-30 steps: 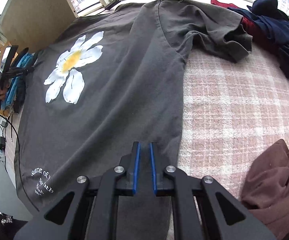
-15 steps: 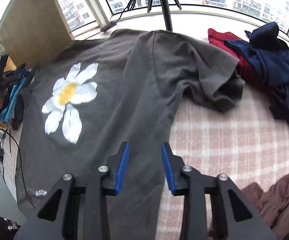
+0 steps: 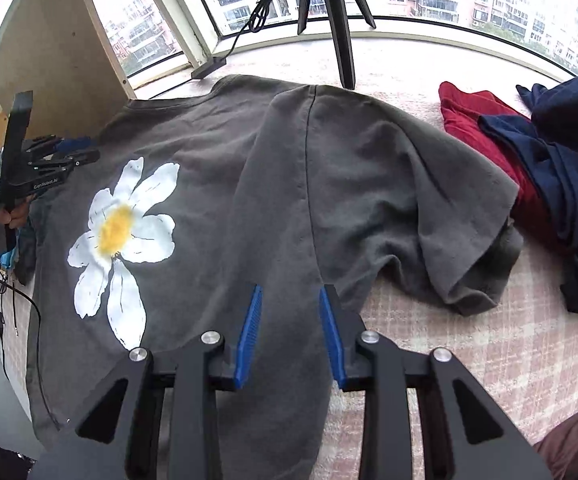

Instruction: Fold clothes

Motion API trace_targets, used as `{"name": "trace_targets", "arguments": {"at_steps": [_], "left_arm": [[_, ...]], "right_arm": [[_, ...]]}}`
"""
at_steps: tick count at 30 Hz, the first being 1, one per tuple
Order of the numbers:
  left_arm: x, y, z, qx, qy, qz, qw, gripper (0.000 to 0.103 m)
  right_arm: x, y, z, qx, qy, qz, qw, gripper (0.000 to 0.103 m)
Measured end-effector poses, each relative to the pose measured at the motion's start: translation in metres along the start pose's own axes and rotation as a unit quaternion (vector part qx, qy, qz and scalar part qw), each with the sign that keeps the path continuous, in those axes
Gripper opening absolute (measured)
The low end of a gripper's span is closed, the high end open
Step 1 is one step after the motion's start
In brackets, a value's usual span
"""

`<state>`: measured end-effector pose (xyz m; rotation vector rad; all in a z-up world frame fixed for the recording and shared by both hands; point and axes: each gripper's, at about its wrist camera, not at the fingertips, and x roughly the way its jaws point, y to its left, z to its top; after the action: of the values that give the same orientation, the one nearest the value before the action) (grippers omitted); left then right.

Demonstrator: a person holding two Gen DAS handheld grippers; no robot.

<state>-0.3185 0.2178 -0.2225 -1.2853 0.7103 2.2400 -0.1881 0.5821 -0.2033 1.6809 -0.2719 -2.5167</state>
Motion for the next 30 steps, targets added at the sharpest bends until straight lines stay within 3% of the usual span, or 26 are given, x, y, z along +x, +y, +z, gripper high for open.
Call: {"name": "trace_targets", "arguments": {"at_steps": [2, 4, 7, 10, 13, 16, 18, 22, 24, 27, 29, 30], "left_arm": [[0.005, -0.023, 0.010, 0.029, -0.004, -0.017, 0.9994, 0.042], [0.020, -0.036, 0.021, 0.051, 0.000, -0.002, 0.9987, 0.043], [0.028, -0.028, 0.028, 0.044, -0.005, 0.091, 0.9949, 0.041], [0.022, -0.017, 0.032, 0.016, -0.005, 0.102, 0.9946, 0.037], [0.007, -0.036, 0.045, 0.027, -0.026, 0.039, 0.9985, 0.041], [0.009, -0.063, 0.057, 0.060, -0.016, -0.016, 0.9979, 0.042], [0.013, -0.080, 0.055, 0.078, -0.008, -0.015, 0.9968, 0.043], [0.018, -0.077, 0.055, 0.069, -0.001, -0.023, 0.9973, 0.047], [0.020, -0.071, 0.057, 0.056, 0.006, -0.035, 0.9978, 0.050], [0.018, -0.068, 0.058, 0.058, 0.004, -0.029, 0.9979, 0.058], [0.015, -0.067, 0.058, 0.059, 0.004, -0.006, 0.9983, 0.056], [0.012, -0.066, 0.057, 0.057, 0.004, 0.008, 0.9983, 0.047]], "right_arm": [[0.002, -0.001, 0.000, 0.002, 0.003, 0.004, 1.000, 0.030], [0.004, -0.002, -0.005, -0.001, 0.008, 0.001, 1.000, 0.030], [-0.001, -0.008, -0.012, -0.003, 0.006, -0.017, 1.000, 0.030], [-0.013, -0.016, -0.019, 0.011, -0.004, -0.010, 1.000, 0.030], [-0.022, -0.021, -0.030, 0.021, -0.009, -0.002, 1.000, 0.030], [-0.020, -0.022, -0.045, 0.020, 0.010, 0.001, 1.000, 0.030], [-0.016, -0.021, -0.055, 0.015, 0.026, 0.004, 1.000, 0.030], [-0.010, -0.012, -0.067, -0.008, 0.031, 0.001, 0.999, 0.031], [-0.009, -0.007, -0.069, -0.021, 0.036, -0.006, 0.999, 0.006], [-0.016, -0.015, -0.072, -0.013, 0.039, -0.025, 0.999, 0.003], [-0.017, -0.023, -0.072, 0.010, 0.039, -0.013, 0.999, 0.003], [-0.018, -0.026, -0.072, 0.021, 0.039, -0.007, 0.999, 0.003]]}}
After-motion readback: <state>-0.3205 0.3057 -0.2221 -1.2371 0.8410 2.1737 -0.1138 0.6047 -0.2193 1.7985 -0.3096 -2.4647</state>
